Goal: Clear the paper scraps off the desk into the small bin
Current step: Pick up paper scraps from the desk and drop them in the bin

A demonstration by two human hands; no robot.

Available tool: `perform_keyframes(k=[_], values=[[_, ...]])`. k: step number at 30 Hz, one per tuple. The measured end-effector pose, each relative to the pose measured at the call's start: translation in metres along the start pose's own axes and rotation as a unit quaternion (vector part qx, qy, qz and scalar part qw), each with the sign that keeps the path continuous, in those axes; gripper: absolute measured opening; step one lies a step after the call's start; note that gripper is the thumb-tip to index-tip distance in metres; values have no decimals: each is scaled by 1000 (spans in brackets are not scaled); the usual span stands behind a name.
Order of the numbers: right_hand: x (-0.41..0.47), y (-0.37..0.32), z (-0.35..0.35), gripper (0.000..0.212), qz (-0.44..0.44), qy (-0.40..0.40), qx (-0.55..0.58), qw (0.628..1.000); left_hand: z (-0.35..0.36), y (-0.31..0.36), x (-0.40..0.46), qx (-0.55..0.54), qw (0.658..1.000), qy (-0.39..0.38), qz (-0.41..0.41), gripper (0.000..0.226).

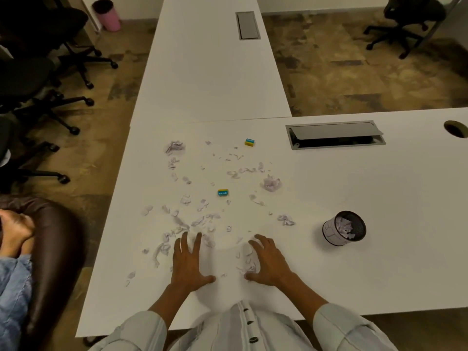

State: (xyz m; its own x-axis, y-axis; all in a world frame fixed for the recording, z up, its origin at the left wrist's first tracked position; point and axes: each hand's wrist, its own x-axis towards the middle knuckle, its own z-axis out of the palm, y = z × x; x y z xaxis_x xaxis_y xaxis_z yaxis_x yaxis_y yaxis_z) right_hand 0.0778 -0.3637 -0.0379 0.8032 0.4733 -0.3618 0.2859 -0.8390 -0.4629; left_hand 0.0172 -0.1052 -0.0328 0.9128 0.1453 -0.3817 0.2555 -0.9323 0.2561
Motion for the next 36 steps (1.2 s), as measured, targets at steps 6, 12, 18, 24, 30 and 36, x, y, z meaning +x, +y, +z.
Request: perform_keyframes(k=[6,12,18,24,30,36], values=[[-5,-8,26,85,-45,-51,-122,990,1,-3,18,25,996,-81,27,146],[-40,-8,56,76,-123,-19,-165,978,21,22,6,66,988,-100,101,122],[-42,-1,40,30,-83,14,-157,984,35,40,0,48,981,-37,186,59],[-34,5,26,21,52,109,100,988,35,43,7,53,975,10,217,39],[-53,29,-42,15,147,286,268,908,46,43,22,-88,987,24,132,18],[-69,82,-128,10,247,438,314,805,23,126,47,-165,976,65,126,16]])
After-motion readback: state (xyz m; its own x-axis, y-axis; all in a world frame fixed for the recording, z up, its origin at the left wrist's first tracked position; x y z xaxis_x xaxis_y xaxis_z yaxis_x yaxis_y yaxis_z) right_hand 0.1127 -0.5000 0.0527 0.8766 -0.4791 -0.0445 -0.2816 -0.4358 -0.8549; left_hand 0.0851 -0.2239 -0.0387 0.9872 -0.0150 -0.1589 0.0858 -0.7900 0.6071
